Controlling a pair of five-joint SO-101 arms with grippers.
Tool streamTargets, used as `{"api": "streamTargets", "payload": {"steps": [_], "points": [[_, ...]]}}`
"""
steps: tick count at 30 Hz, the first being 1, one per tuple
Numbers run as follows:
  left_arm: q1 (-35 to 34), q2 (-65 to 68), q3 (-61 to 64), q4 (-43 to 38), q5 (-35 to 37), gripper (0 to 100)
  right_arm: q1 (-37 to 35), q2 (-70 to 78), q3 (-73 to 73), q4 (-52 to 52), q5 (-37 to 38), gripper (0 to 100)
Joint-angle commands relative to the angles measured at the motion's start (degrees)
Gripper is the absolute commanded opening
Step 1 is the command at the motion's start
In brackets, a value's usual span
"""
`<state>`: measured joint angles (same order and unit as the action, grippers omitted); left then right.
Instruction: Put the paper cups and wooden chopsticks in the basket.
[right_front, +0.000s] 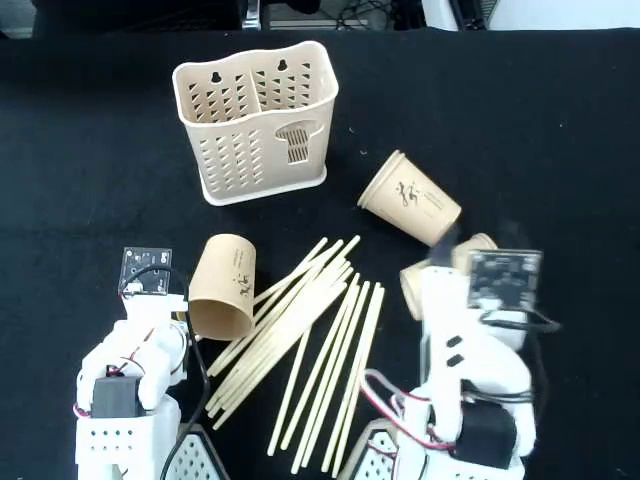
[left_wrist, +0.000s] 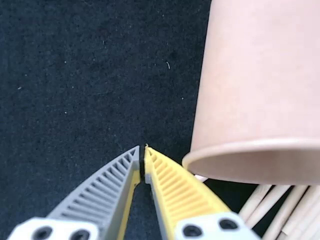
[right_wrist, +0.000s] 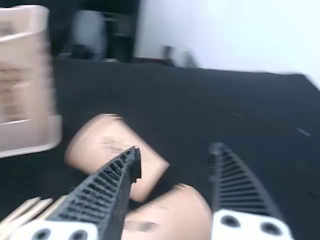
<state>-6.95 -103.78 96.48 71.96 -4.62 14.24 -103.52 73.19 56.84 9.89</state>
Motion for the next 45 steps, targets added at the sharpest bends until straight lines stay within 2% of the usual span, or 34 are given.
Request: {"api": "streamTargets", "payload": {"steps": [1, 2, 8, 15, 19, 27, 33, 39, 42, 45], "points": [[0.3, -0.4, 0.8, 0.9, 0.4, 3, 14.1, -3.2, -4.2, -1.8, 0.1, 26.3], [0.3, -0.4, 0.8, 0.9, 0.4, 3, 15.8, -3.0, -5.0, -1.8, 0.0, 25.4], [0.4, -0.4, 0.8, 0.9, 0.4, 3, 15.6, 3.4, -10.7, 3.0, 5.4, 21.5], [0.4, -0.4, 0.8, 0.9, 0.4, 3, 15.5, 29.8, -19.6, 9.2, 5.7, 21.9], [0.3, -0.4, 0.8, 0.9, 0.4, 3, 15.5, 43.5, -19.9, 5.3, 6.3, 21.9], [0.3, -0.4, 0.8, 0.9, 0.4, 3, 13.6, 61.5, -20.4, -3.6, 18.5, 21.9], [0.3, -0.4, 0.8, 0.9, 0.4, 3, 13.3, 67.8, -23.3, -3.3, 23.6, 22.0], [0.3, -0.4, 0.8, 0.9, 0.4, 3, 11.8, 74.6, -23.3, -3.2, 36.6, 21.5], [0.3, -0.4, 0.8, 0.9, 0.4, 3, 11.7, 77.2, -23.3, -2.3, 40.3, 21.4], [0.3, -0.4, 0.8, 0.9, 0.4, 3, 11.0, 78.1, -23.3, 0.4, 44.8, 15.6]]}}
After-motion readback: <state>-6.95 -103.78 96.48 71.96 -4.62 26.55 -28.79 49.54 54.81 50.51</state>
